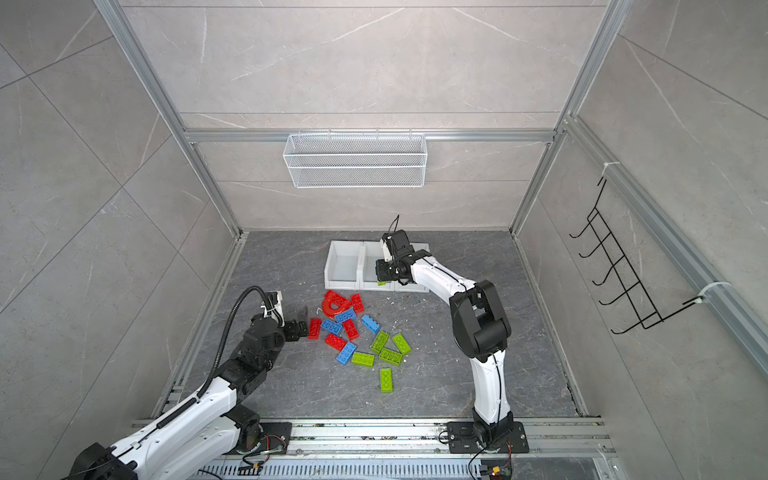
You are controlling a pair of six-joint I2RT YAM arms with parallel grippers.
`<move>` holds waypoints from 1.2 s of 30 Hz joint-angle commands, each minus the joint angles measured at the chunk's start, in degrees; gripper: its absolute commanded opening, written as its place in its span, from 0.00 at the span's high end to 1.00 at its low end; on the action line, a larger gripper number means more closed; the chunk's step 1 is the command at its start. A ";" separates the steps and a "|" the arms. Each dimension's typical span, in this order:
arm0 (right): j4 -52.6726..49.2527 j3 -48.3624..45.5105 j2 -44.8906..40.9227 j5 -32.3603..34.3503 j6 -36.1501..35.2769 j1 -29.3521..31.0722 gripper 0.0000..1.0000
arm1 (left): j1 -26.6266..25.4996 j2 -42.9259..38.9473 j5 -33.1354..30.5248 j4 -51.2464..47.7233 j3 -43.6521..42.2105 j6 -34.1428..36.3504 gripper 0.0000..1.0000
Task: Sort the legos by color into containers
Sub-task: 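Carry the green brick into the middle compartment and release it, then return the right gripper to the green bricks and grasp another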
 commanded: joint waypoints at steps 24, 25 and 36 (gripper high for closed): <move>-8.34 13.73 4.35 0.88 -3.52 -0.55 0.42 | 0.41 -0.68 6.76 4.06 -0.88 1.44 0.00; -7.66 11.61 2.45 0.49 -4.24 -0.53 0.42 | 0.42 -0.91 7.62 4.53 -1.14 1.68 0.00; -14.05 -18.35 -28.59 -1.04 -12.07 0.63 0.39 | 0.41 -0.88 8.45 5.25 -1.21 2.24 0.00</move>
